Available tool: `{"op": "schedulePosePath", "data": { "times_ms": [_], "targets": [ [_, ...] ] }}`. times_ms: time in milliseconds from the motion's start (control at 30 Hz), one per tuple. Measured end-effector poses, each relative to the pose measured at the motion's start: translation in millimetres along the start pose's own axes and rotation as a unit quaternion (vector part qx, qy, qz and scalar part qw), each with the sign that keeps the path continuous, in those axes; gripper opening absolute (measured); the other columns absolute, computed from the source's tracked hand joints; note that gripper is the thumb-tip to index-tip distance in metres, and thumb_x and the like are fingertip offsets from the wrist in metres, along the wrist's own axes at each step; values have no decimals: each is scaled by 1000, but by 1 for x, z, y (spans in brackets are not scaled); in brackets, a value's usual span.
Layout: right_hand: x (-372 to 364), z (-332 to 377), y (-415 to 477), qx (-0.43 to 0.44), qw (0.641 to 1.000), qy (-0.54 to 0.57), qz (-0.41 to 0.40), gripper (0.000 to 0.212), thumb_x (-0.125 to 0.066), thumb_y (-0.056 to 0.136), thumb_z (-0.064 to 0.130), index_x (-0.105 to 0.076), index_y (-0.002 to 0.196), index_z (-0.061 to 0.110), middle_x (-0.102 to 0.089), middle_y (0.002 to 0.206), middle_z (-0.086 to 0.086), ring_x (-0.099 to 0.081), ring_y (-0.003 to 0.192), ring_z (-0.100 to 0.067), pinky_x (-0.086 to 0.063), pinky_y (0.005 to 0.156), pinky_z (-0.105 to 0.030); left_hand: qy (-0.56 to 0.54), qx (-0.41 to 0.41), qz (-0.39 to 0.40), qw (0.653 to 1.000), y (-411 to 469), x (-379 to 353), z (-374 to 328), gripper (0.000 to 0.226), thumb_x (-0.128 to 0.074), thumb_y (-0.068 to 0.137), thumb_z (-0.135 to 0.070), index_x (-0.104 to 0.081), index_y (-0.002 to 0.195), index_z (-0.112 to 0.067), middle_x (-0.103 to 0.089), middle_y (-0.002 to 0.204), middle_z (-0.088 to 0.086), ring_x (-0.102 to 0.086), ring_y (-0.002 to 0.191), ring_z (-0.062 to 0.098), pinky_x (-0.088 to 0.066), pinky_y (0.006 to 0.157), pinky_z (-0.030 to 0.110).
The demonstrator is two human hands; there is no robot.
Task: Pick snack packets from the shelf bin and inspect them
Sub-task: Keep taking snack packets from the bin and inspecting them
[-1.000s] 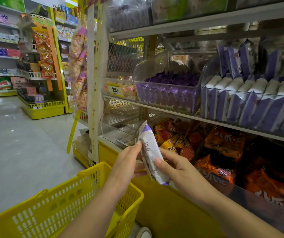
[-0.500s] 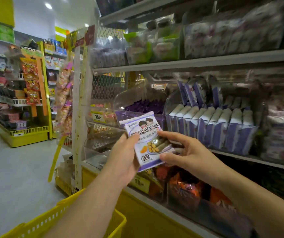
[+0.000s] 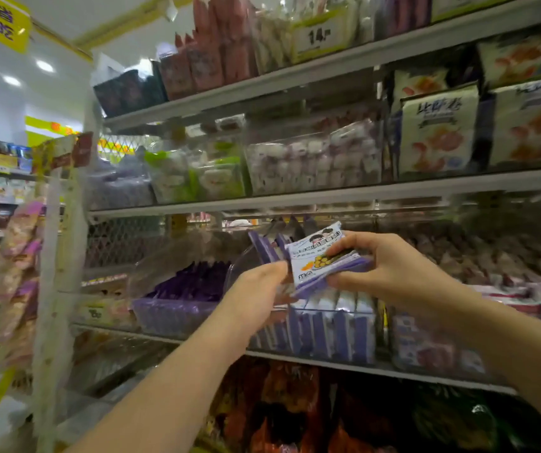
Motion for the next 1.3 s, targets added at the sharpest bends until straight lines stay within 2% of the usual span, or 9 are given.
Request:
{"op": "schedulePosePath", "data": {
  "times_ms": [167, 267, 333, 467, 567, 700, 867, 1133, 1300],
  "targets": [
    [36, -31, 31, -2, 974, -225, -12, 23, -72, 76, 24, -65, 98, 26, -63, 98, 6, -58, 87, -7, -45, 73, -15, 319, -188, -36, 928, 52, -14, -24, 35, -54, 95, -20, -57, 130, -27, -61, 112, -12, -59, 104, 9, -41, 87, 19],
    [41, -51, 58, -18, 954, -298, 27, 22, -69, 80, 29, -61, 101, 27, -59, 103, 6, -55, 98, -11, -48, 83, -24, 535, -271, -56, 798, 86, -32, -37, 44, -48, 96, -25, -44, 139, -34, -50, 133, -8, -54, 117, 17, -36, 103, 32],
    [38, -66, 77, -41, 945, -319, 59, 22, -68, 83, 30, -59, 103, 26, -58, 105, 5, -55, 100, -13, -49, 83, -26, 619, -287, -45, 730, 111, -42, -40, 49, -45, 96, -27, -35, 143, -36, -41, 141, -7, -48, 126, 19, -22, 113, 39],
    [29, -93, 113, -44, 936, -340, 81, 29, -66, 86, 30, -59, 113, 22, -61, 114, -1, -57, 108, -17, -46, 84, -22, 693, -259, 21, 673, 155, -56, -33, 48, -44, 95, -40, -37, 142, -34, -30, 152, 0, -38, 135, 26, -13, 118, 47],
    [22, -108, 135, -69, 938, -322, 110, 32, -65, 87, 31, -59, 117, 23, -63, 118, -1, -59, 106, -16, -46, 82, -23, 684, -244, 75, 684, 177, -61, -19, 53, -48, 92, -42, -37, 143, -33, -21, 158, 1, -25, 142, 32, -17, 118, 45],
    [13, -115, 158, -47, 935, -318, 151, 32, -65, 87, 28, -60, 117, 21, -61, 114, 4, -54, 97, -9, -39, 76, -21, 620, -230, 115, 742, 192, -62, -12, 51, -59, 90, -32, -46, 139, -33, -31, 154, -1, -38, 136, 30, -32, 112, 35],
    [0, -112, 172, -2, 933, -314, 174, 38, -65, 86, 21, -57, 123, 24, -61, 122, 1, -55, 110, -14, -36, 81, -16, 583, -304, 71, 750, 199, -42, -21, 37, -58, 91, -31, -58, 127, -26, -41, 145, -6, -44, 130, 20, -34, 106, 30],
    [-43, -144, 167, -44, 889, -381, 250, 29, -62, 88, 25, -60, 114, 12, -66, 109, -8, -61, 94, -21, -51, 81, -31, 531, -391, -9, 752, 189, -21, -12, 31, -56, 93, -35, -57, 124, -29, -33, 151, -13, -41, 133, 20, -28, 113, 31],
    [-40, -151, 160, -79, 817, -426, 380, 34, -41, 99, 34, -61, 118, 13, -64, 108, -7, -59, 96, -23, -46, 86, -34, 510, -457, -66, 726, 174, -26, -18, 33, -90, 59, -15, -72, 86, -17, -69, 114, 7, -70, 85, 32, -58, 80, 45]
  ]
}}
Point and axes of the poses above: each hand's wrist, its own y-axis towards the middle knuckle, its own x-axis out of the back of the hand, z = x × y, the point moved 5 cm from there along y, towards the middle knuckle
